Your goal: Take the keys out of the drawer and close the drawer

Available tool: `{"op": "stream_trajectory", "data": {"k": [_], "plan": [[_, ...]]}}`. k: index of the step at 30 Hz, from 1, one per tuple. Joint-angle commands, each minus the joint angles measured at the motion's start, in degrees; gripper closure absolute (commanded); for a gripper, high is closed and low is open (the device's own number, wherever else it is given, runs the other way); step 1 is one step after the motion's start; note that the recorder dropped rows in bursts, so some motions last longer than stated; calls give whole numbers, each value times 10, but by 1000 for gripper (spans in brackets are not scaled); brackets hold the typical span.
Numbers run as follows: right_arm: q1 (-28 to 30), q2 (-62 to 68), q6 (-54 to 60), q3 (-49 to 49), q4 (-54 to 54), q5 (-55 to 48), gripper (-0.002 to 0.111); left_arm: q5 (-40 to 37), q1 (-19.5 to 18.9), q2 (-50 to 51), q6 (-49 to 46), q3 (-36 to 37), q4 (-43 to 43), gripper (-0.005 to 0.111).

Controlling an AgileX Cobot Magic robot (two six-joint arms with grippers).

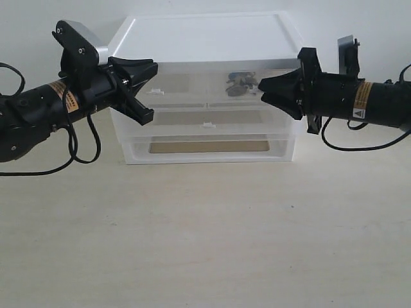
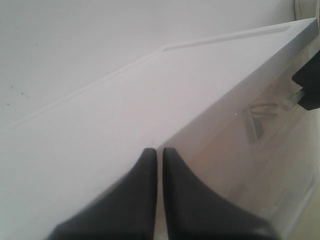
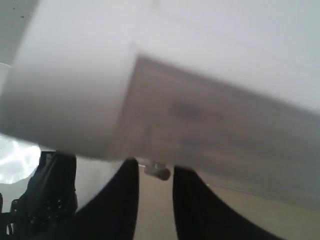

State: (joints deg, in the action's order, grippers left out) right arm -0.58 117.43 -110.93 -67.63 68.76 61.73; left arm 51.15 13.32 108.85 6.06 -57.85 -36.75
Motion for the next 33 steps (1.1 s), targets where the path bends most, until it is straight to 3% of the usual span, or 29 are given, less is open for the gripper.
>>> {"op": "stream_trajectory", "data": {"k": [1, 3, 9, 26, 33], "plan": [[0, 3, 40, -5, -22, -17, 98, -21, -8, -1, -3, -5, 64, 102], [0, 3, 55, -5, -36, -15, 109, -21, -8, -1, -3, -5, 64, 102], [-1, 3, 70, -5, -43, -7, 108, -20, -8, -1, -3, -5, 64, 102], [-1, 3, 44, -3, 125, 78, 108, -17, -8, -1, -3, -5, 74, 102], [1, -9, 73, 45, 124, 67, 108, -17, -8, 0, -3, -6, 74, 102]]}}
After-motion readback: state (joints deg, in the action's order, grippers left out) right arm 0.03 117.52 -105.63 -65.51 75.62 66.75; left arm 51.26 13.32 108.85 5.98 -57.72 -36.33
